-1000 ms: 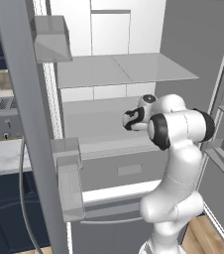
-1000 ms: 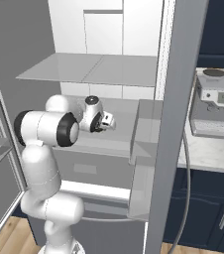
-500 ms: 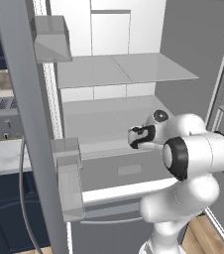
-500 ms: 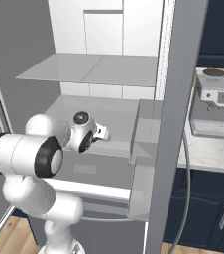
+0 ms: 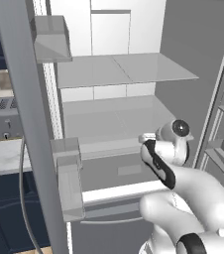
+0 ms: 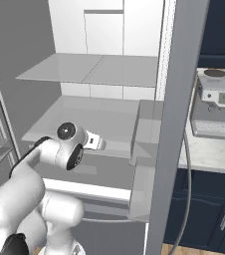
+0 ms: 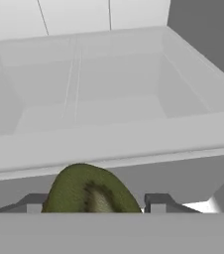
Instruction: Retrieve the apple and kiwi from the fridge and place them into the bowl on the dining table.
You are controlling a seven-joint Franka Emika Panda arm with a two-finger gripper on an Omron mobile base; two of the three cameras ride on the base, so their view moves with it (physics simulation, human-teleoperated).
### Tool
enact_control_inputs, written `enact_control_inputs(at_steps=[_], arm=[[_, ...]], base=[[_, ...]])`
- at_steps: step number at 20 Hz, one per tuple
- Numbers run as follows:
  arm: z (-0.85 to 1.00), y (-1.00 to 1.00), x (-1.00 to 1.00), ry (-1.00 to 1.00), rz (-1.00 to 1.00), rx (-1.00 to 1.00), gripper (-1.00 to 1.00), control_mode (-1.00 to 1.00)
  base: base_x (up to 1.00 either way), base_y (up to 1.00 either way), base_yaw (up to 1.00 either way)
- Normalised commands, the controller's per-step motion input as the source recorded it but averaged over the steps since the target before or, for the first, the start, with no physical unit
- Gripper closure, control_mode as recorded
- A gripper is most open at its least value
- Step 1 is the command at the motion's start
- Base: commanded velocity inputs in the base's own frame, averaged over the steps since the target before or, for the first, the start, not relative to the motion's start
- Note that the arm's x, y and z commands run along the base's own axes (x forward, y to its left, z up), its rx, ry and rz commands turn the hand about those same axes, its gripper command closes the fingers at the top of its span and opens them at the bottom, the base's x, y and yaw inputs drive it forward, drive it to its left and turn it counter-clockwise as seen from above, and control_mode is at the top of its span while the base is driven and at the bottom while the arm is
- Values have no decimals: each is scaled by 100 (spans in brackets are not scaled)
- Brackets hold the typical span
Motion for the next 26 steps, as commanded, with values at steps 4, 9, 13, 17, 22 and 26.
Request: enact_control_inputs(at_steps=[4, 9, 13, 17, 22, 26], arm=[[100, -18, -71, 12, 0, 0, 100, -100], [97, -6, -78, 14, 2, 0, 100, -100], [55, 2, -83, 9, 15, 0, 100, -100], [61, 2, -94, 4, 22, 0, 100, -100], [44, 7, -45, 0, 9, -1, 100, -100], [28, 14, -11, 0, -9, -4, 100, -100]], base=[[0, 0, 0], [0, 0, 0], [0, 0, 0], [0, 0, 0], [0, 0, 0], [0, 0, 0]])
